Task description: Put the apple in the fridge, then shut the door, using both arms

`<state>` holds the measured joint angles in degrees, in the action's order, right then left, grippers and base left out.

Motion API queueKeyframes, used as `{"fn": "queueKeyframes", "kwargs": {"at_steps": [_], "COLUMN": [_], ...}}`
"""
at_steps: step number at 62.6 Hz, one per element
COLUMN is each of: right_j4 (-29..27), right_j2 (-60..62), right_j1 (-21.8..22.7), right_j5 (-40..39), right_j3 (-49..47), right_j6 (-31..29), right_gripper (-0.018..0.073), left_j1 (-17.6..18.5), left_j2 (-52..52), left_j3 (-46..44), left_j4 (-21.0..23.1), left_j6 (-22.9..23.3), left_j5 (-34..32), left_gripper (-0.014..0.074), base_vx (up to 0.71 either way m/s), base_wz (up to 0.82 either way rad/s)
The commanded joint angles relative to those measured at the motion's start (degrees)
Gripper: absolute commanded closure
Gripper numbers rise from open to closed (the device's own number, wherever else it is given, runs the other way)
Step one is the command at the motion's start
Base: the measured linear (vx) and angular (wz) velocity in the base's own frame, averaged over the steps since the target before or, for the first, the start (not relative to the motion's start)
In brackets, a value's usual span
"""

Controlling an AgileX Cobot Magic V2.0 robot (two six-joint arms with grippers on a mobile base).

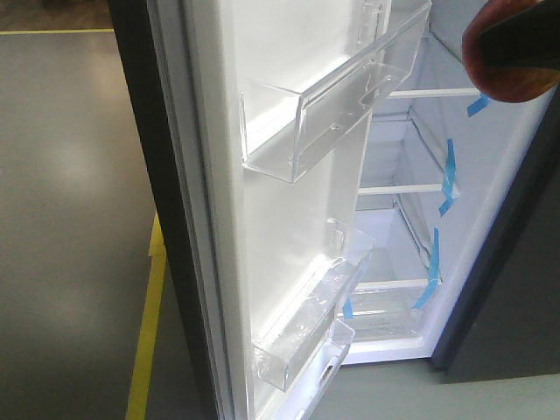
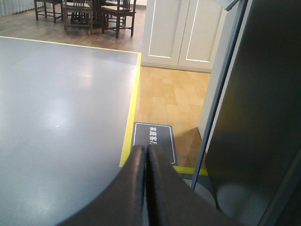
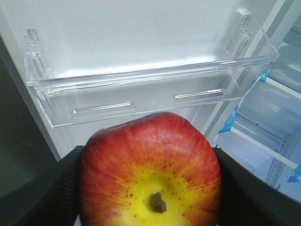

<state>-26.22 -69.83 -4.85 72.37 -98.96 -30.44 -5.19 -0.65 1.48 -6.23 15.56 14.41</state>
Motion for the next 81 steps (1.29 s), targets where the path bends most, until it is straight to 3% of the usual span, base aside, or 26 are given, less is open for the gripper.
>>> {"fn": "queueKeyframes", "kwargs": {"at_steps": [1,81], "right_j4": [-1.62,-1.62], "right_j2": [0.77,0.77], "right_j1": [0.17,0.17], "right_j5": [-3.69,-3.69], "right_j3": [-1.82,-1.82], "right_j6": [-0.09,-0.09], "right_gripper": [0.0566,0.0566], "left_j1": [0.12,0.12], "left_j2": [-0.86,-0.86], "left_j3": [1.62,1.62], "left_j4": [0.37,0.37], "left_j6": [0.39,0.39], "left_j5": [-3.94,-3.94], "left_gripper": [0.0603,0.0603], "base_vx": [0.02,0.0], "base_wz": [-0.01,0.0]}}
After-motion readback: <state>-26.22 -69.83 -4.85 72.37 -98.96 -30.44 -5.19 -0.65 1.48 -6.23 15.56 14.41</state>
